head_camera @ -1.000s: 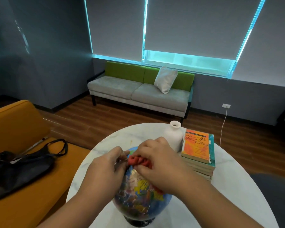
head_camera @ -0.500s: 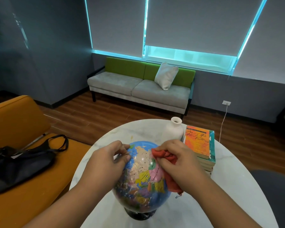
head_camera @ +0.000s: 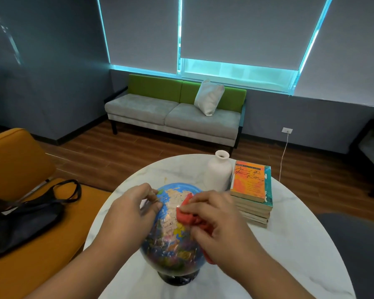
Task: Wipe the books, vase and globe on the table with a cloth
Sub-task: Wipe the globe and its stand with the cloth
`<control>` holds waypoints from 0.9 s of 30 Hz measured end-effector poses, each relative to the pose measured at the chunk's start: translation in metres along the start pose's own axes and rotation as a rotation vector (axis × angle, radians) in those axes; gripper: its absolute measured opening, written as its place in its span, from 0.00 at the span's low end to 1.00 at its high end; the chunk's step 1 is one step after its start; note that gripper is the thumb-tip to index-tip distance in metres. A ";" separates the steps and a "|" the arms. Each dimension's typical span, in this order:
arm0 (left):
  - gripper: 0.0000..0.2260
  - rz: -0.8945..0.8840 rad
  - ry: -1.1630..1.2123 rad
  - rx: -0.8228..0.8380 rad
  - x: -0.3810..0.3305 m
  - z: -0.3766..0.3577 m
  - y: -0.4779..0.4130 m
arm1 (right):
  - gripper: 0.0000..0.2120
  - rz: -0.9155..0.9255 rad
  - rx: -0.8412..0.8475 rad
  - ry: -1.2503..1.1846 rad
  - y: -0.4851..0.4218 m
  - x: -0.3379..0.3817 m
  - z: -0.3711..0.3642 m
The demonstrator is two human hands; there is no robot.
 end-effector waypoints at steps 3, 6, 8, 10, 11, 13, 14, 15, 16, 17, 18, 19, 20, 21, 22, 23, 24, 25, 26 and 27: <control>0.08 0.000 0.054 0.035 -0.001 -0.005 0.002 | 0.18 -0.003 -0.012 -0.035 0.007 -0.005 -0.006; 0.07 -0.010 0.035 0.039 -0.001 -0.005 0.000 | 0.18 -0.110 -0.122 -0.180 0.017 -0.028 0.003; 0.08 -0.008 0.032 0.038 0.000 -0.005 -0.002 | 0.20 -0.183 -0.215 -0.283 0.029 -0.045 0.007; 0.08 -0.013 0.024 0.034 0.001 -0.005 -0.002 | 0.25 -0.250 -0.305 -0.345 0.044 -0.064 0.007; 0.08 -0.014 0.018 0.033 0.001 -0.005 -0.002 | 0.27 -0.280 -0.331 -0.351 0.051 -0.073 0.004; 0.08 -0.014 0.018 0.027 0.003 -0.006 -0.003 | 0.27 -0.358 -0.341 -0.376 0.062 -0.090 -0.003; 0.08 -0.014 0.022 0.022 0.003 -0.005 -0.004 | 0.26 -0.410 -0.335 -0.419 0.065 -0.097 -0.007; 0.08 -0.017 0.025 0.019 0.002 -0.004 -0.004 | 0.25 -0.455 -0.331 -0.466 0.066 -0.101 -0.010; 0.08 -0.022 0.024 0.020 0.001 -0.005 -0.004 | 0.24 -0.476 -0.333 -0.488 0.066 -0.101 -0.009; 0.08 -0.029 0.021 0.017 0.000 -0.004 -0.004 | 0.22 -0.459 -0.330 -0.479 0.062 -0.096 -0.007; 0.08 -0.033 0.016 0.016 -0.001 -0.004 -0.004 | 0.21 -0.417 -0.324 -0.451 0.056 -0.087 -0.003; 0.08 -0.036 0.007 0.014 -0.001 -0.004 -0.005 | 0.20 -0.371 -0.314 -0.428 0.050 -0.078 0.001; 0.08 -0.034 -0.011 0.011 -0.001 -0.003 -0.006 | 0.20 -0.326 -0.305 -0.421 0.043 -0.068 0.004; 0.08 -0.028 -0.026 0.013 -0.001 -0.003 -0.006 | 0.19 -0.290 -0.294 -0.424 0.039 -0.061 0.005; 0.08 -0.020 -0.032 0.014 0.000 -0.002 -0.006 | 0.20 -0.268 -0.282 -0.427 0.036 -0.057 0.005; 0.08 -0.015 -0.033 0.016 0.000 -0.002 -0.007 | 0.20 -0.257 -0.277 -0.432 0.036 -0.056 0.004; 0.08 -0.014 -0.030 0.017 0.000 -0.002 -0.007 | 0.20 -0.251 -0.286 -0.434 0.039 -0.057 0.002; 0.08 -0.016 -0.026 0.018 -0.001 -0.002 -0.007 | 0.19 -0.249 -0.312 -0.431 0.045 -0.061 0.000; 0.08 -0.018 -0.019 0.019 -0.001 -0.002 -0.008 | 0.18 -0.255 -0.344 -0.415 0.053 -0.067 -0.002; 0.08 -0.019 -0.012 0.018 -0.001 -0.002 -0.008 | 0.18 -0.268 -0.375 -0.389 0.062 -0.074 -0.005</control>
Point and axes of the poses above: each hand's wrist, its own y-axis away from the middle knuckle, its own z-axis out of the back of the hand, x = y × z, the point moved 9 cm from there along -y, towards the middle knuckle, and after that the axes turned 6 degrees about -x, right-handed, at the moved point
